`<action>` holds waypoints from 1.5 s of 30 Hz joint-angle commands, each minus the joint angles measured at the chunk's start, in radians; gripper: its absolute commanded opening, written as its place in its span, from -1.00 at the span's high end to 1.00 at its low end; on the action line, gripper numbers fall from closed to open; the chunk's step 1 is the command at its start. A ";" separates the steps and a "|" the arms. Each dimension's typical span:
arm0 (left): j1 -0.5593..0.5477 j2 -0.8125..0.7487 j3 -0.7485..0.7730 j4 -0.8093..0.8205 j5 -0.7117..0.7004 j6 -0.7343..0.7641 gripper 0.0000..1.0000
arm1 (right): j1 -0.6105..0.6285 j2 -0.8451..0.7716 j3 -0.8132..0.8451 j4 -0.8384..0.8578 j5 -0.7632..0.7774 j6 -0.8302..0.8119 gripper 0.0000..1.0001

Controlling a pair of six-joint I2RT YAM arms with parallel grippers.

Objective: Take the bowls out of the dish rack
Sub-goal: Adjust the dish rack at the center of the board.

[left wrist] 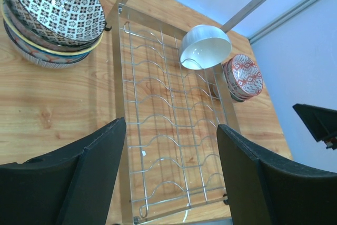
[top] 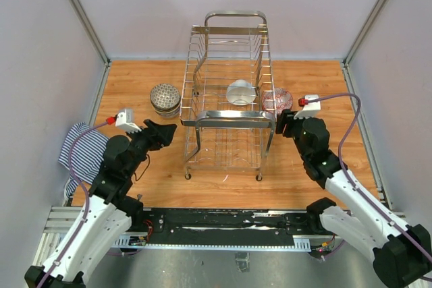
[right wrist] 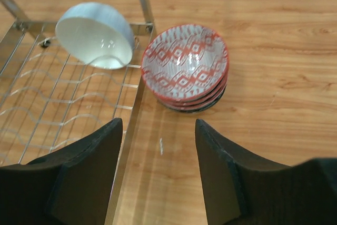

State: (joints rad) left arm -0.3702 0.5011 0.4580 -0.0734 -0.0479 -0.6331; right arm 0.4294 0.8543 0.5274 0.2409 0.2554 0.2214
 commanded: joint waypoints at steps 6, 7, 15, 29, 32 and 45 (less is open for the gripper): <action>-0.007 -0.110 0.008 -0.163 -0.020 0.005 -0.51 | 0.165 -0.178 0.004 -0.359 0.089 0.062 -0.20; -0.007 -0.116 0.007 -0.171 -0.020 0.006 -0.51 | 0.185 -0.201 -0.003 -0.384 0.106 0.069 -0.20; -0.007 -0.133 -0.012 -0.184 0.007 0.006 -0.51 | 0.343 -0.298 -0.062 -0.492 0.264 0.140 -0.20; -0.007 -0.133 -0.023 -0.175 0.042 0.018 -0.52 | 0.684 -0.180 -0.063 -0.489 0.544 0.239 -0.22; -0.007 -0.150 -0.031 -0.188 0.032 0.018 -0.52 | 0.728 -0.118 -0.056 -0.446 0.571 0.250 -0.22; -0.007 -0.277 -0.034 -0.288 -0.215 -0.077 -0.54 | 0.832 0.118 0.031 -0.293 0.633 0.241 -0.27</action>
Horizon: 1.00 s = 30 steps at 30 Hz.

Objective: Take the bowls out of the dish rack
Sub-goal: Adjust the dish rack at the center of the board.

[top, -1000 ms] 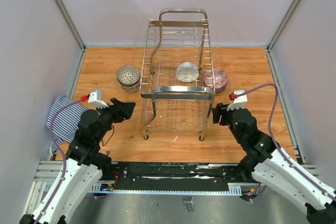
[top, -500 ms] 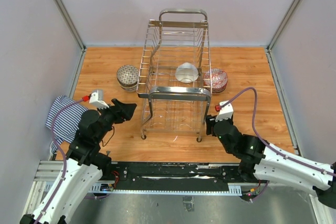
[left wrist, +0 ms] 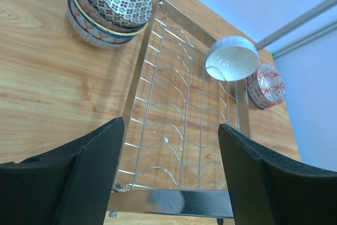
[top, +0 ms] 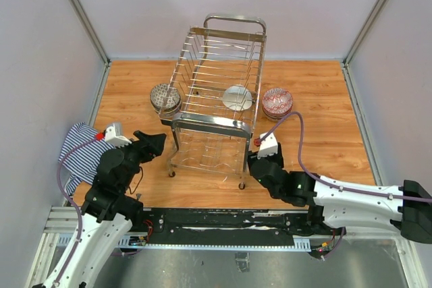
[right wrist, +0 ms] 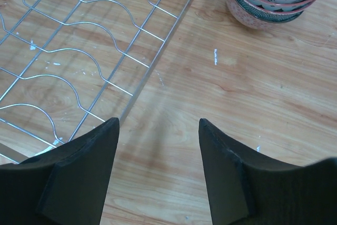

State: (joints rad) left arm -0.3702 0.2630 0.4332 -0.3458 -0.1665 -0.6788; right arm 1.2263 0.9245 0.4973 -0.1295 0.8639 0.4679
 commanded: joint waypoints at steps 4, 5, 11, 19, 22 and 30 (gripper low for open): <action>-0.007 -0.063 -0.016 -0.019 -0.116 -0.037 -0.55 | 0.042 0.084 0.085 0.072 0.037 -0.007 -0.30; -0.007 -0.070 -0.019 -0.017 -0.118 -0.037 -0.55 | 0.042 0.081 0.084 0.072 0.042 -0.009 -0.30; -0.007 -0.101 -0.032 0.002 -0.128 -0.050 -0.55 | 0.037 0.026 0.064 0.080 0.108 -0.050 -0.34; -0.007 -0.138 -0.038 0.045 -0.072 -0.034 -0.54 | -0.147 -0.091 0.010 0.150 -0.048 -0.094 -0.36; -0.007 -0.147 -0.041 0.075 -0.022 -0.013 -0.55 | -0.225 -0.103 0.006 0.178 -0.126 -0.102 -0.36; -0.007 -0.216 -0.072 0.145 0.109 0.031 -0.55 | -0.328 -0.003 0.084 0.208 -0.243 -0.120 -0.37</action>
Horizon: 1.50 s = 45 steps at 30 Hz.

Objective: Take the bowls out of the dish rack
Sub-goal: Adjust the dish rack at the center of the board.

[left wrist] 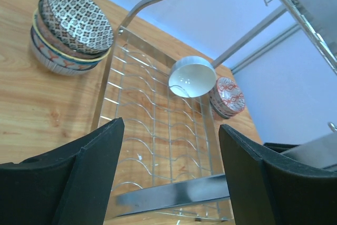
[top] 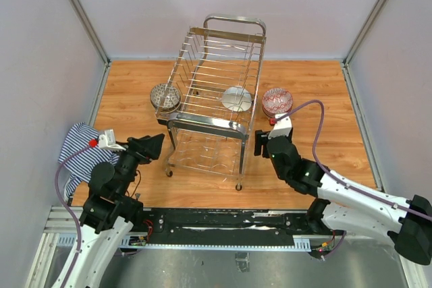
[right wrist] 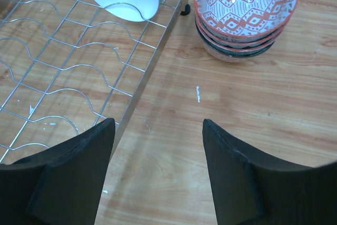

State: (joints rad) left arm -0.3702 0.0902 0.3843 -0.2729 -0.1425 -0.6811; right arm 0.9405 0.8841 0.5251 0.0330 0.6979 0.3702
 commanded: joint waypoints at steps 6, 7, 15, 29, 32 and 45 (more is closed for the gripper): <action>-0.007 -0.085 -0.044 0.130 0.208 0.056 -0.56 | -0.103 0.116 0.115 0.068 -0.155 -0.027 -0.37; -0.007 -0.087 -0.049 0.143 0.236 0.059 -0.56 | -0.109 0.124 0.122 0.072 -0.165 -0.028 -0.37; -0.007 -0.087 -0.081 0.224 0.330 0.072 -0.57 | -0.151 0.169 0.154 0.092 -0.219 -0.032 -0.37; -0.007 0.000 -0.073 0.115 0.182 0.025 -0.58 | -0.208 0.263 0.204 0.104 -0.241 -0.038 -0.39; -0.006 0.042 -0.051 0.093 0.135 0.020 -0.58 | -0.264 0.279 0.234 0.122 -0.286 -0.050 -0.39; -0.007 0.147 0.007 0.031 -0.015 -0.030 -0.59 | -0.494 0.509 0.491 0.198 -0.561 -0.037 -0.40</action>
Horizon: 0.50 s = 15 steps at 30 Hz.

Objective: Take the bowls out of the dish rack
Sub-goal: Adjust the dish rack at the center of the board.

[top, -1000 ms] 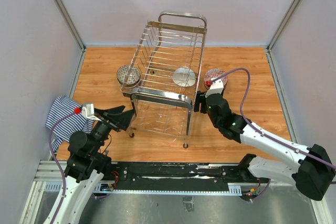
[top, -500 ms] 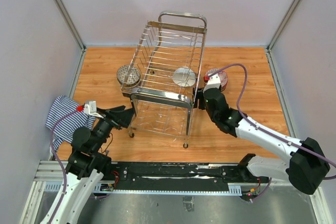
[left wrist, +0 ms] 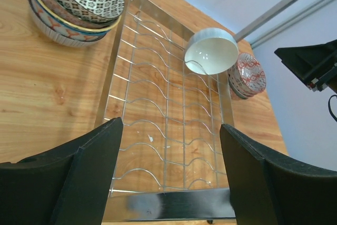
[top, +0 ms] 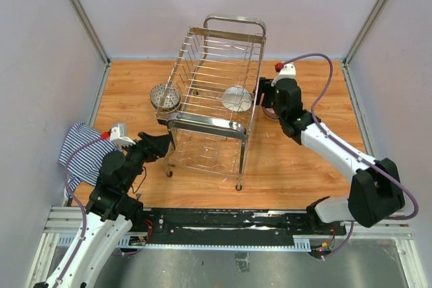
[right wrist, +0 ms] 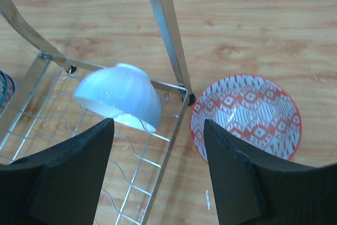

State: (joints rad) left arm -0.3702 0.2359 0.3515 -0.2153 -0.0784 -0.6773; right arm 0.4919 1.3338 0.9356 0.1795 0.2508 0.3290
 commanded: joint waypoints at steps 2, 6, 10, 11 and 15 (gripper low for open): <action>-0.007 -0.005 0.039 -0.041 -0.121 -0.058 -0.59 | -0.070 0.112 0.123 0.059 -0.135 0.006 -0.40; -0.007 -0.021 0.038 -0.048 -0.179 -0.094 -0.59 | -0.106 0.202 0.204 0.062 -0.176 0.013 -0.40; -0.007 -0.003 0.032 -0.036 -0.192 -0.104 -0.60 | -0.134 0.264 0.250 0.076 -0.195 0.018 -0.40; -0.007 0.006 0.030 -0.030 -0.189 -0.104 -0.60 | -0.141 0.275 0.257 0.087 -0.199 0.018 -0.40; -0.007 0.044 0.025 0.010 -0.174 -0.100 -0.61 | -0.169 0.331 0.294 0.115 -0.226 0.015 -0.39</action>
State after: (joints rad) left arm -0.3702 0.2481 0.3607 -0.2562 -0.2337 -0.7689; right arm 0.3546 1.6241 1.1694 0.2367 0.0704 0.3397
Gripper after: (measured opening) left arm 0.800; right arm 0.699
